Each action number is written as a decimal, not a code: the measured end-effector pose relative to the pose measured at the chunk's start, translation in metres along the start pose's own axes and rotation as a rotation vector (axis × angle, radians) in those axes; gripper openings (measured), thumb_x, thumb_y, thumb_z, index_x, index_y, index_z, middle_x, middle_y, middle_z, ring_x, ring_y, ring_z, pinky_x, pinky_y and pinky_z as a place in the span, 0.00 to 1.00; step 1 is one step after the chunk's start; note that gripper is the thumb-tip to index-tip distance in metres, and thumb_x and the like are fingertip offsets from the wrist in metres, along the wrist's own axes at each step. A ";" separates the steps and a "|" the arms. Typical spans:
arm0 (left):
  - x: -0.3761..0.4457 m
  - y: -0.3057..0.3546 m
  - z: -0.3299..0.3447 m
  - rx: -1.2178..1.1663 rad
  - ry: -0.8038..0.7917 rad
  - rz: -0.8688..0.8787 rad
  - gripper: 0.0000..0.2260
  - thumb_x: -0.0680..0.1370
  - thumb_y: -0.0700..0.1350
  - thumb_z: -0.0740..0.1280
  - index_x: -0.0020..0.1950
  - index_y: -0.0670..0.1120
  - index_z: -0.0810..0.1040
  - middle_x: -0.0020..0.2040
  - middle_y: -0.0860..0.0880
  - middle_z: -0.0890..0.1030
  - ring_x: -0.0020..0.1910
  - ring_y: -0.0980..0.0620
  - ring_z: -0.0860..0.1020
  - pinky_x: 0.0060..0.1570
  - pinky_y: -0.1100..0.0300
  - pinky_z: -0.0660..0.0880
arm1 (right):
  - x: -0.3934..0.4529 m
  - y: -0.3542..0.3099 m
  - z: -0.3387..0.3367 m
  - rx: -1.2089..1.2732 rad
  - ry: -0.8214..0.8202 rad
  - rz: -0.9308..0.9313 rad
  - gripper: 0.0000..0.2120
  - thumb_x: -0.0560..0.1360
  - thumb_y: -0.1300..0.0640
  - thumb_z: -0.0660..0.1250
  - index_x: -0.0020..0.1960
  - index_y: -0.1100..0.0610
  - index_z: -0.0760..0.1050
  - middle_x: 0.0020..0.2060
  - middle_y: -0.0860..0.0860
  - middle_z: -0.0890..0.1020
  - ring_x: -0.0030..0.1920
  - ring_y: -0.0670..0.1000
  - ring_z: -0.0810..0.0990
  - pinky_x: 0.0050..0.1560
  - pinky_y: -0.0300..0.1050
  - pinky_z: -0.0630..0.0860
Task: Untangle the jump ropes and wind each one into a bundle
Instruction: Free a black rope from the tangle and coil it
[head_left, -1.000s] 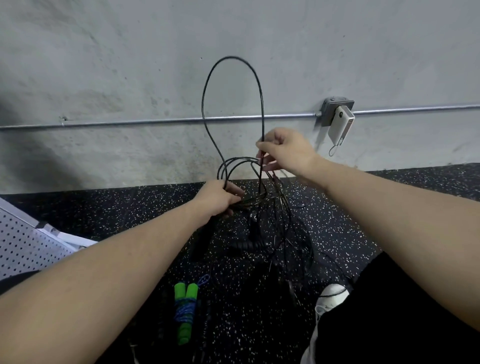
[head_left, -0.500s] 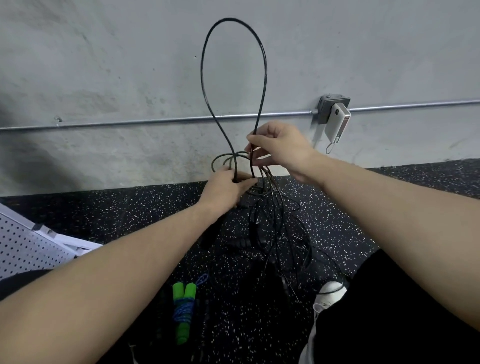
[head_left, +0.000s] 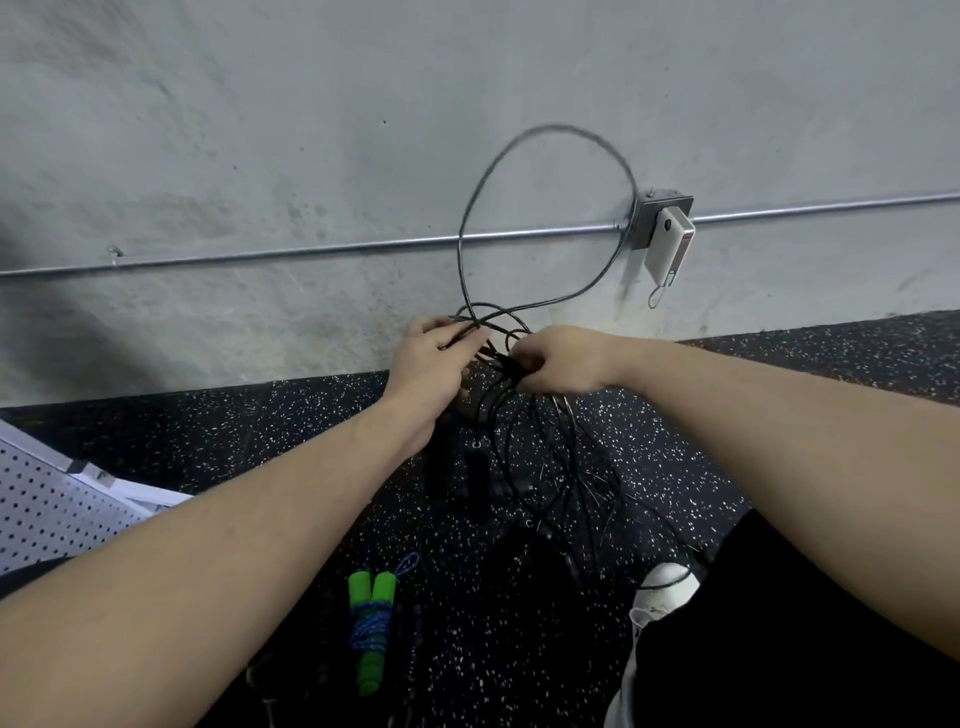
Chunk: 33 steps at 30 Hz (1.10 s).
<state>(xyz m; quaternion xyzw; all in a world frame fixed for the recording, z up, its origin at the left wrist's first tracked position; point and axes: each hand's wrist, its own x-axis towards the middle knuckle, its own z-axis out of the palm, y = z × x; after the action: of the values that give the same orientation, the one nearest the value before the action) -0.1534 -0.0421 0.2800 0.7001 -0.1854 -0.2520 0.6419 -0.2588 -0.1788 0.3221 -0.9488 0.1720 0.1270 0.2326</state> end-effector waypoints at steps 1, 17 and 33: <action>-0.001 0.002 -0.002 -0.017 0.018 -0.010 0.08 0.77 0.48 0.75 0.55 0.50 0.83 0.59 0.53 0.76 0.36 0.57 0.76 0.28 0.63 0.73 | 0.000 0.000 -0.001 -0.017 0.011 -0.001 0.01 0.78 0.54 0.69 0.49 0.48 0.78 0.42 0.44 0.79 0.46 0.49 0.76 0.40 0.38 0.69; 0.009 0.032 -0.028 -0.259 0.168 -0.095 0.04 0.79 0.46 0.73 0.47 0.48 0.84 0.39 0.52 0.84 0.27 0.57 0.73 0.26 0.62 0.73 | -0.003 -0.005 -0.015 0.222 0.152 0.001 0.12 0.78 0.42 0.67 0.45 0.50 0.81 0.36 0.45 0.82 0.32 0.41 0.75 0.36 0.39 0.69; -0.007 0.035 -0.010 -0.265 -0.031 -0.053 0.04 0.79 0.46 0.73 0.48 0.48 0.86 0.47 0.48 0.87 0.26 0.54 0.72 0.26 0.62 0.74 | 0.001 -0.014 -0.007 0.386 0.219 -0.045 0.08 0.80 0.59 0.66 0.57 0.58 0.81 0.49 0.53 0.85 0.41 0.48 0.85 0.42 0.46 0.83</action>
<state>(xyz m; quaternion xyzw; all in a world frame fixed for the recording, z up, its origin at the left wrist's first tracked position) -0.1507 -0.0333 0.3164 0.6098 -0.1421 -0.3019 0.7189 -0.2518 -0.1712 0.3337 -0.8984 0.1959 -0.0173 0.3927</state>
